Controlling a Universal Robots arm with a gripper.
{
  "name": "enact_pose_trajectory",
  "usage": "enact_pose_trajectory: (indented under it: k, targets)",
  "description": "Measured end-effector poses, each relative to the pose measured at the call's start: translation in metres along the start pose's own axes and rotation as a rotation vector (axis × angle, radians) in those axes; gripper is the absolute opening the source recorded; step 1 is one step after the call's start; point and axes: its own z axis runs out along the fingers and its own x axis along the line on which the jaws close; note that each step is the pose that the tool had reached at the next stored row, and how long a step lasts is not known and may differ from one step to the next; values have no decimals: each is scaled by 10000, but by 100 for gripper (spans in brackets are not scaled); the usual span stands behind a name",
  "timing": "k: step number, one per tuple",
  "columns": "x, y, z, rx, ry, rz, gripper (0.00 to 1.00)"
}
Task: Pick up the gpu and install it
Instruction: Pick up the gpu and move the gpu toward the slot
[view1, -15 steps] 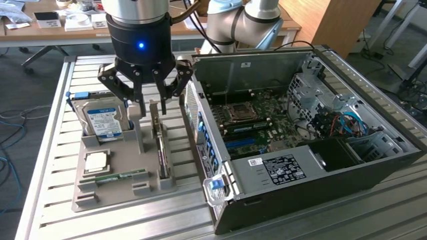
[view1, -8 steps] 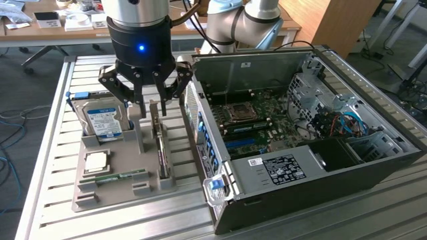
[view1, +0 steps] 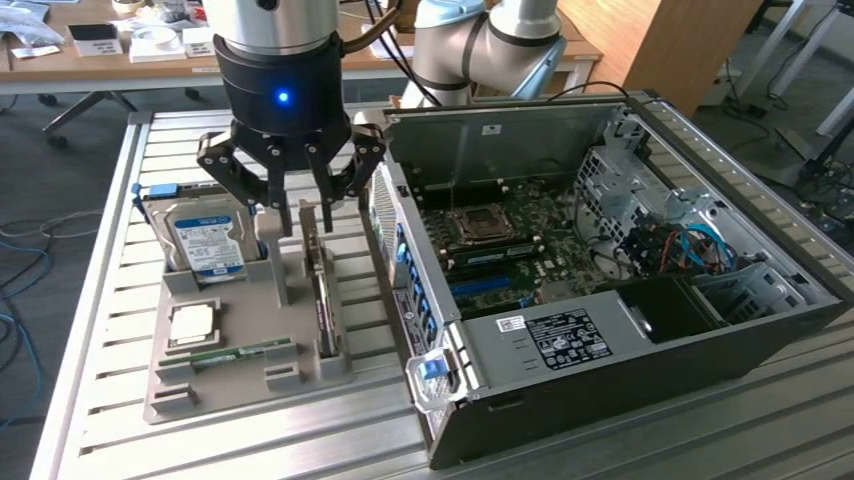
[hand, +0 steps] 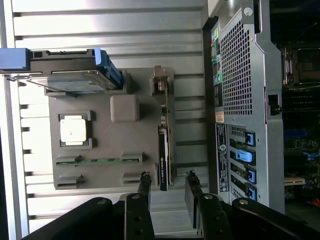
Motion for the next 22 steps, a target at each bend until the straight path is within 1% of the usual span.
enact_pose_trajectory:
  k: [8,11,22]
  targets:
    - [0,0,12,-2,-1,0,42]
    - [2,-3,65,1,1,0,42]
    - [2,-3,76,-1,0,0,42]
